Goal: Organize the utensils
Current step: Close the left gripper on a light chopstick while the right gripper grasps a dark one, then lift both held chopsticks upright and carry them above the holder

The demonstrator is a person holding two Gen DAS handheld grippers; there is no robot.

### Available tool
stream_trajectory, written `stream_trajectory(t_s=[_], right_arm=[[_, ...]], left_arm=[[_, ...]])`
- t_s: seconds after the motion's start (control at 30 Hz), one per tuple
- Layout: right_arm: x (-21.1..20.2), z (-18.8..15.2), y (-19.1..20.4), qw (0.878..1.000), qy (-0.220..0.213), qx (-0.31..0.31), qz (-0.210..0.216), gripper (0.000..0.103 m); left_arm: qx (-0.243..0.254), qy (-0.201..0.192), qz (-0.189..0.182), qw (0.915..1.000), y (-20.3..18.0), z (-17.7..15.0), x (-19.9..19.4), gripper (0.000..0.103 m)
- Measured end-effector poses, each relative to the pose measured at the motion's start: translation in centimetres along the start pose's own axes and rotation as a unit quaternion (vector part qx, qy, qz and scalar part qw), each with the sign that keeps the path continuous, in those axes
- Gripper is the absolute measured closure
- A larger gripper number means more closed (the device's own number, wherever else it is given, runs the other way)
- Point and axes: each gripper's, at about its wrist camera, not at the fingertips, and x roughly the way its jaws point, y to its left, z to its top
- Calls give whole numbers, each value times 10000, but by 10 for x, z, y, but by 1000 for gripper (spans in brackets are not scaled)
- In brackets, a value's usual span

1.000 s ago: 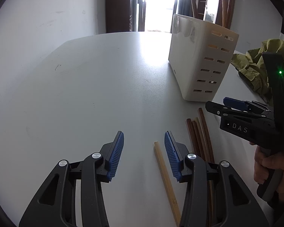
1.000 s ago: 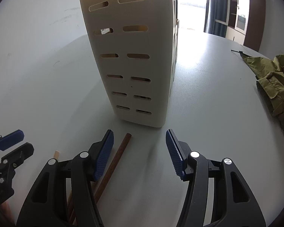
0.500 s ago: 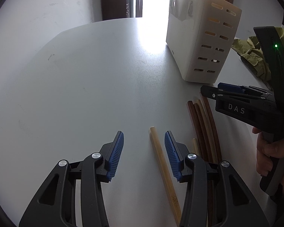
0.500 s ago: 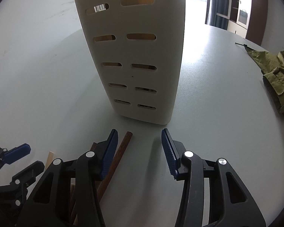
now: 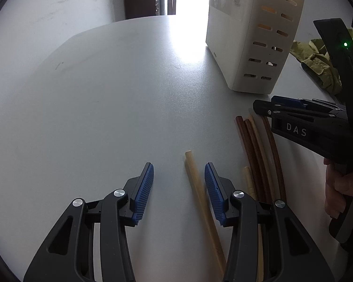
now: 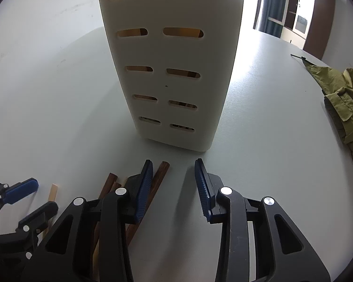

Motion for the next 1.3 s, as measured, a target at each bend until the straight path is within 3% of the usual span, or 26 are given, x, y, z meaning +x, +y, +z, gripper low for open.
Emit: stream_trajectory(t_s=[0.13, 0.2, 0.27, 0.4, 0.6, 0.73, 1.13, 1.3], right_arm=[[-2, -2, 5, 10000, 28, -17, -27, 77], [-7, -6, 12, 10000, 46, -16, -41, 81], [-8, -7, 13, 10000, 38, -54, -24, 85], [-11, -9, 17, 9999, 73, -106, 24, 92], [-16, -10, 16, 9991, 176, -7, 390, 96], [-32, -5, 17, 9983, 53, 9, 575, 96], [-99, 8, 16, 9937, -716, -96, 860, 96], [-121, 11, 9, 9900, -1014, -78, 973, 96]], left_arm=[[85, -46, 63, 9999, -5, 1, 1, 70], [121, -47, 82, 9999, -6, 2, 1, 84], [188, -53, 103, 9998, -9, 2, 1, 91], [256, -53, 107, 9996, -11, 3, 1, 95], [169, -23, -19, 9999, -7, 4, -1, 97], [106, -263, -103, 9995, -6, 10, -19, 97], [253, -1136, -298, 9928, -23, 22, -83, 97], [291, -1273, -342, 9908, -24, 29, -98, 97]])
